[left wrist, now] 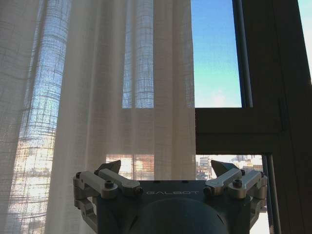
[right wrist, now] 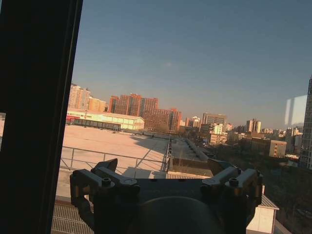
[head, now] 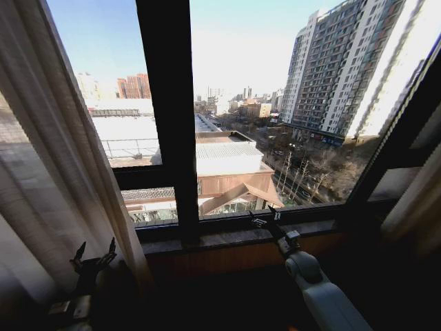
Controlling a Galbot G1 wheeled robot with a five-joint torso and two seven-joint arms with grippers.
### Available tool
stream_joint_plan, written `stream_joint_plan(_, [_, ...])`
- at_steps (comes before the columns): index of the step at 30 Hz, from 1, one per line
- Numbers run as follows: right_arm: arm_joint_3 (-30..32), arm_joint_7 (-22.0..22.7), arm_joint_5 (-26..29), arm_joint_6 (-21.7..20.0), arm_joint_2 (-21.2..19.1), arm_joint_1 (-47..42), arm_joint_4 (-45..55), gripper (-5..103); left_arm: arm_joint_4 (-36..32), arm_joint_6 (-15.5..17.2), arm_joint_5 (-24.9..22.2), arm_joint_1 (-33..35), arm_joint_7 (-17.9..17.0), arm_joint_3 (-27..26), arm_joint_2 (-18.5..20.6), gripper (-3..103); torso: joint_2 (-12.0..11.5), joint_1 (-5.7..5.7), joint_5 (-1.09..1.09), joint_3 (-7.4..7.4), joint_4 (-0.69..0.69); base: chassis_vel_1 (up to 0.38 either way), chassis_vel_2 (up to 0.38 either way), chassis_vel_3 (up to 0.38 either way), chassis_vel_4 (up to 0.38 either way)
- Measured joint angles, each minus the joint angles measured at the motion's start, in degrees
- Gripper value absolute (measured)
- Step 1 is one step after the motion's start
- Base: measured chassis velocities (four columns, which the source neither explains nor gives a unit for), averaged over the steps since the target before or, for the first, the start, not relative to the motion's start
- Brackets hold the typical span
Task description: Open the curtains by pulling them apart, changing their state from closed to fully open.
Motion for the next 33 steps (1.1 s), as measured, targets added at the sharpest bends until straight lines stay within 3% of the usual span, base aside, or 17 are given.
stream_joint_plan(33, [0.0, 0.0, 0.0, 0.0, 0.0, 0.0, 0.0, 100, 0.0, 0.0, 0.0, 0.0, 0.0, 0.0, 0.0, 100, 0.0, -0.01, 0.0, 0.0, 0.0, 0.0, 0.0, 0.0, 0.0])
